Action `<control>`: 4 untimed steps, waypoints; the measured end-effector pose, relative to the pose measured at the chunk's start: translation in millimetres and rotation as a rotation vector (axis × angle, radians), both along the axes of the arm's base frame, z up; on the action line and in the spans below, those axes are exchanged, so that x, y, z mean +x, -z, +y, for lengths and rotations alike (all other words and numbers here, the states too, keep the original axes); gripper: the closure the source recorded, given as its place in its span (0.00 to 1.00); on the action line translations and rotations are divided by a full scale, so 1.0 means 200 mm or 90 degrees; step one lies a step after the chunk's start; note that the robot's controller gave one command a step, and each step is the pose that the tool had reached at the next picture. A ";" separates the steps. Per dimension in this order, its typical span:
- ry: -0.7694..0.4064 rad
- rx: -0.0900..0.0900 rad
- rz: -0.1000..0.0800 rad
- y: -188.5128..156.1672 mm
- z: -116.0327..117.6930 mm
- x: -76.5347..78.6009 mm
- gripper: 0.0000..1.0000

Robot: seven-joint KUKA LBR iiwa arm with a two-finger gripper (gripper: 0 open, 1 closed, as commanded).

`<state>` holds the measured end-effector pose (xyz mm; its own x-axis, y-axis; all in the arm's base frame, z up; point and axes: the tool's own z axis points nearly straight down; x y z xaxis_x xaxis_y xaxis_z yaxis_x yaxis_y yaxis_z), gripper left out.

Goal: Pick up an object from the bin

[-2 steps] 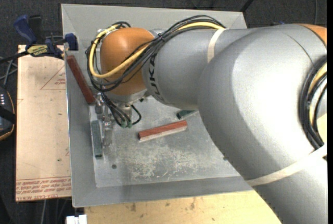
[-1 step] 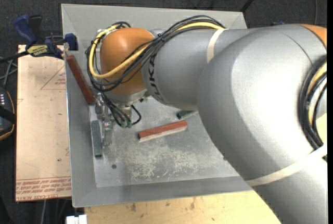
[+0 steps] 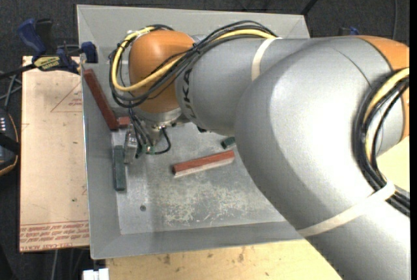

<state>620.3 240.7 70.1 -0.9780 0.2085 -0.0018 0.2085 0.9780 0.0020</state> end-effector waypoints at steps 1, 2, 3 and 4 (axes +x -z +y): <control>0.000 0.000 0.000 0.00 0.00 0.00 1.00; -0.007 0.000 0.000 0.00 0.00 0.00 1.00; -0.015 -0.002 0.005 -0.24 0.00 -0.01 1.00; -0.013 0.000 -0.001 -0.21 0.03 0.11 0.00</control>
Offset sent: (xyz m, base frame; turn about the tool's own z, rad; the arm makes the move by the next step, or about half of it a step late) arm 0.0024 -0.0008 -0.0001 -0.0409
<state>642.9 246.8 112.9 -0.9821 0.1885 -0.0035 0.1885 0.9821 0.0030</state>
